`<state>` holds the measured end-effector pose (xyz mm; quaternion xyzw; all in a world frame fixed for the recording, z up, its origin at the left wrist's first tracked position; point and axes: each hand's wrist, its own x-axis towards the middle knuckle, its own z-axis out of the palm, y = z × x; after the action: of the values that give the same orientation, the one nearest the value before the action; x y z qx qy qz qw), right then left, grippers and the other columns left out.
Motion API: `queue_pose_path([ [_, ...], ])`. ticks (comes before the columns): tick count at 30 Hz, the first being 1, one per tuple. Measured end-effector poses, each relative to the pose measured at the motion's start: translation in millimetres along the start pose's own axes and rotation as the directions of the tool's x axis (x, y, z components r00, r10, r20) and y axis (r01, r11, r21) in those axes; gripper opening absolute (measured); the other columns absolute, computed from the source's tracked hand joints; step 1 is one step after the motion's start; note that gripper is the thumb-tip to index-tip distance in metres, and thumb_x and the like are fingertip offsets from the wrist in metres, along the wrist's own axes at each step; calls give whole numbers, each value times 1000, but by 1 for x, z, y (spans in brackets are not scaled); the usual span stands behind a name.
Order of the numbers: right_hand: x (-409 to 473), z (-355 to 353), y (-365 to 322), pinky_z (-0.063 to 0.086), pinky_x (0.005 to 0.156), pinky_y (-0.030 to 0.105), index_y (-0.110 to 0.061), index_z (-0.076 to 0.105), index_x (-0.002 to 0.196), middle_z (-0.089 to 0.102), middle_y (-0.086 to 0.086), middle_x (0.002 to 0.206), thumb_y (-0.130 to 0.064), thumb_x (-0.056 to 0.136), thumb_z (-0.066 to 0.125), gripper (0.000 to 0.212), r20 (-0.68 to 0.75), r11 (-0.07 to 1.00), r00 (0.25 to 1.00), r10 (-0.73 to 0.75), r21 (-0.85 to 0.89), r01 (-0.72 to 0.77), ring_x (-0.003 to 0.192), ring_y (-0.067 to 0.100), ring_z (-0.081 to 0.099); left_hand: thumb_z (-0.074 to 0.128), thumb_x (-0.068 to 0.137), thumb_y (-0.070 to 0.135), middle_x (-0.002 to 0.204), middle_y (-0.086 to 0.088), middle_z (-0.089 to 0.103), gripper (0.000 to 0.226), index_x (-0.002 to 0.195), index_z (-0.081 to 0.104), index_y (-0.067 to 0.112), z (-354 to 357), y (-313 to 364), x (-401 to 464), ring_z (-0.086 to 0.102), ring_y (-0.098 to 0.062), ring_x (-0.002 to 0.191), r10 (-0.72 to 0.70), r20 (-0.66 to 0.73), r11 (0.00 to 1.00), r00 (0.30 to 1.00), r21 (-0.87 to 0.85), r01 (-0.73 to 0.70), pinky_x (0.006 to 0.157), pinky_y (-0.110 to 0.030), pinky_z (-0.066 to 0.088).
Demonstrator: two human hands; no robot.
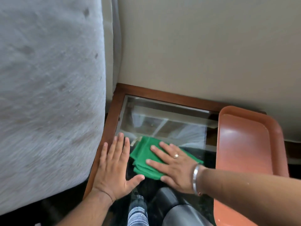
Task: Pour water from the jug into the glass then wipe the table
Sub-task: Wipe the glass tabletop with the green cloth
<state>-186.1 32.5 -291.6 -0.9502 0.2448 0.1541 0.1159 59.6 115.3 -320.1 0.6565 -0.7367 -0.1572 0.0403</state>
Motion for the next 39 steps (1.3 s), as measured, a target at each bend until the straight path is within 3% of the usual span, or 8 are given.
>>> queue_pose_path([
  [7,105,-40,52,0,120,51,-36,-5,153,-12,10,163,-48,97,25,65,-27,724,745,667,260,-639,148,37,-12,29,84,82,169,-19,4,111,160,5,4,3,-1,-2,9,-35,155,1,-35,998,999,58,1,122,-55,8],
  [13,40,-19,7,8,114,57,-38,17,151,13,9,162,-51,92,36,63,-11,999,1000,-24,-21,24,147,35,11,19,87,84,170,-18,2,108,160,9,5,1,-1,-4,10,-36,155,-28,-15,1000,999,3,28,122,-57,7],
  [16,1,-5,41,32,109,62,-36,26,150,29,9,158,-54,87,39,66,-11,988,989,151,-31,-151,143,37,28,23,86,83,170,-17,2,108,160,13,5,0,-1,-3,10,-35,155,-21,23,999,1000,41,20,122,-57,8],
  [21,74,-28,65,-3,119,50,-37,-11,152,-17,9,162,-51,96,21,66,21,672,702,712,268,-690,147,36,-16,26,80,89,168,-18,13,116,158,22,4,0,4,2,16,-35,154,-78,99,992,992,106,67,120,-57,12],
  [27,64,-21,32,-9,116,47,-41,-7,151,-18,5,160,-51,96,25,65,-44,941,945,325,110,-319,147,34,-15,38,73,93,165,-20,21,124,155,28,1,-2,9,5,21,-36,153,-130,145,985,981,133,111,119,-55,16],
  [30,33,-5,48,2,119,43,-43,5,151,-4,3,159,-56,91,27,66,-79,909,907,414,100,-406,148,37,9,41,71,93,165,-20,23,125,155,31,1,-5,10,6,24,-37,151,-139,162,986,977,117,121,118,-55,17],
  [34,70,-28,66,9,117,50,-41,-4,151,-10,8,164,-57,93,19,65,13,730,748,664,208,-651,148,39,-2,46,68,92,163,-20,26,126,153,33,0,0,8,6,28,-37,150,-110,103,989,989,114,98,117,-56,19],
  [39,139,-53,42,4,117,53,-40,-4,152,-10,10,164,-49,97,26,63,-38,893,898,438,130,-431,148,38,-8,46,68,92,162,-22,29,126,151,36,-2,5,8,9,31,-39,148,-95,70,986,993,144,85,116,-57,21],
])
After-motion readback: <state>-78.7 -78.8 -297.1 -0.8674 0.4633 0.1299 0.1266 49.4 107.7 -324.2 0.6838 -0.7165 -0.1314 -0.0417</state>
